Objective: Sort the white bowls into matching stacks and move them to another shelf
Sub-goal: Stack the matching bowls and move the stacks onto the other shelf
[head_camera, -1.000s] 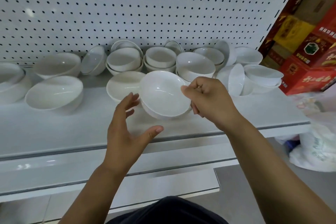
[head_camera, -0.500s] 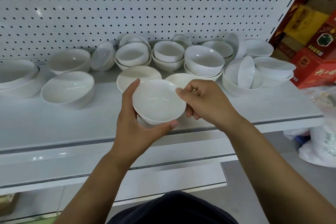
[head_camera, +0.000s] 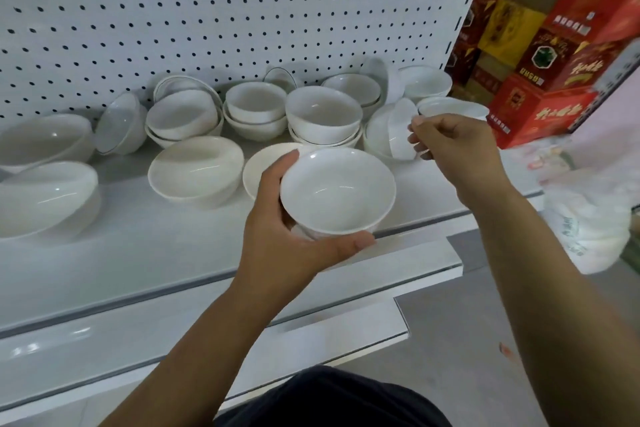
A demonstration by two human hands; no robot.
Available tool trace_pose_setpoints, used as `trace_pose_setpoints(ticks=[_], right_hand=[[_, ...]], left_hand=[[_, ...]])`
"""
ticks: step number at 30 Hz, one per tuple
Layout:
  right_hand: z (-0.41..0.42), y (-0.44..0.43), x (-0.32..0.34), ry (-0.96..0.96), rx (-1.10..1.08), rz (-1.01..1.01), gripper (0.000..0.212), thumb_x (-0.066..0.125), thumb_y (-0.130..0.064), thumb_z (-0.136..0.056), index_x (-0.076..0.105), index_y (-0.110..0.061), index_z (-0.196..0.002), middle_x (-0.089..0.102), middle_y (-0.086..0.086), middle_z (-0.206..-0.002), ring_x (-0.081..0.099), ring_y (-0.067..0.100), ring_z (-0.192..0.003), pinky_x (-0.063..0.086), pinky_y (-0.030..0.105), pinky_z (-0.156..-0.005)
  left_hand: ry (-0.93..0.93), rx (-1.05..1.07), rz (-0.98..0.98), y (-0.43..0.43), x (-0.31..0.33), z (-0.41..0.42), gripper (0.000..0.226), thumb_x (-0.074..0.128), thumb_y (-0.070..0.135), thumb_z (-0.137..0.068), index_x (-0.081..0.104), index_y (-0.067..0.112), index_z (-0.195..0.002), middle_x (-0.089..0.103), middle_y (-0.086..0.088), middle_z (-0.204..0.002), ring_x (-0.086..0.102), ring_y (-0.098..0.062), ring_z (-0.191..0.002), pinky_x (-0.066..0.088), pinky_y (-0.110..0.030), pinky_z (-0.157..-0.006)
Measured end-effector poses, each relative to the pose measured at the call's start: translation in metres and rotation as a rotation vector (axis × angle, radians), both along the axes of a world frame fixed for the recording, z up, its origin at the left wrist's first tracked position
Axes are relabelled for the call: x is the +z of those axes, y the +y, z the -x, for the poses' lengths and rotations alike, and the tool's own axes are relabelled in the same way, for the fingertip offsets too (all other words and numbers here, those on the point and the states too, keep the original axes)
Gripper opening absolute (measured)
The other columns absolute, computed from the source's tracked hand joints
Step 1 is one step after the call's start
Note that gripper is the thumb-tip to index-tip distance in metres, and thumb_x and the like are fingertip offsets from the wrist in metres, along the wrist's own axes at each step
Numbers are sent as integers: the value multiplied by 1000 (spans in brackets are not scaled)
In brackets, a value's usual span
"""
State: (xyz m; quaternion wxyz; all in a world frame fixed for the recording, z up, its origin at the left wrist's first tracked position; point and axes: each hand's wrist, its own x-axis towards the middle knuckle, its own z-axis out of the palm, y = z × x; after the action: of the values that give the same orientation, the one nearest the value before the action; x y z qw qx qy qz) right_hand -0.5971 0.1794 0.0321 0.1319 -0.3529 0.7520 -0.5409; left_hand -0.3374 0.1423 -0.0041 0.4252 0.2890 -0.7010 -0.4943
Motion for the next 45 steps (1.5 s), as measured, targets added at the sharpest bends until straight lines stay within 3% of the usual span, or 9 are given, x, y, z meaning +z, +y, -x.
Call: trace_pose_setpoints(ticks=[6,12,15,19,26,29,34,41,45], right_hand=[[13,-23,2,60,104,-122,40,63,-48,-96,80,-12,-91,78,0,-89,72,14,-86,58,37,-91],[20,-46,-1,165,241,-152,63,64,-52,-95,67,9,-79,72,7,-70,63,25,-68,54,33,-77],[24,-50,-5,171,291,-121,59,74,-46,-89,65,9,-72,57,-1,-52,50,10,-54,46,25,-66],[27,-52,-16,152,355,-22,55,80,-36,-87,59,9,-63,52,19,-53,45,17,-54,40,29,-63],[31,-55,-27,175,286,60,44,72,-25,-92,58,6,-63,57,17,-55,54,25,-55,48,34,-63],[34,-52,-31,175,267,99,46,68,-28,-92,53,2,-61,54,18,-56,53,33,-58,48,39,-64],[38,-43,-29,140,232,122,45,65,-25,-97,51,7,-69,39,4,-57,33,12,-58,32,30,-60],[48,-15,-13,120,377,204,31,59,-25,-102,68,2,-90,61,25,-81,47,18,-71,40,33,-67],[51,7,-2,218,506,197,21,60,-21,-101,74,-6,-96,72,16,-90,63,29,-82,51,37,-76]], left_hand=[[-83,-59,-67,21,-19,50,111,91,50,-47,42,35,-146,55,33,-128,52,9,-122,57,-26,-98],[-122,16,9,13,-27,82,105,91,53,-49,45,32,-140,53,32,-126,51,13,-119,47,-8,-99],[-157,69,41,9,-39,86,105,92,54,-51,46,27,-140,55,25,-129,51,10,-121,45,-9,-102],[-229,93,44,7,-45,84,114,89,64,-48,42,28,-146,55,19,-136,51,1,-126,44,-19,-104],[-263,83,21,4,-41,82,105,90,56,-50,43,33,-141,53,29,-129,49,13,-120,43,-3,-93],[-308,38,11,-1,-42,81,108,93,52,-53,40,34,-145,53,24,-133,50,6,-124,44,-8,-97],[-308,-12,-22,-3,-37,79,105,91,50,-53,39,36,-144,51,32,-131,48,11,-123,42,-2,-93],[-307,-83,-78,-7,-33,76,94,90,39,-57,35,52,-131,46,38,-130,45,23,-117,38,3,-88],[-307,-124,-78,-13,-36,74,106,97,43,-61,36,39,-148,50,22,-142,48,3,-131,44,-13,-102]])
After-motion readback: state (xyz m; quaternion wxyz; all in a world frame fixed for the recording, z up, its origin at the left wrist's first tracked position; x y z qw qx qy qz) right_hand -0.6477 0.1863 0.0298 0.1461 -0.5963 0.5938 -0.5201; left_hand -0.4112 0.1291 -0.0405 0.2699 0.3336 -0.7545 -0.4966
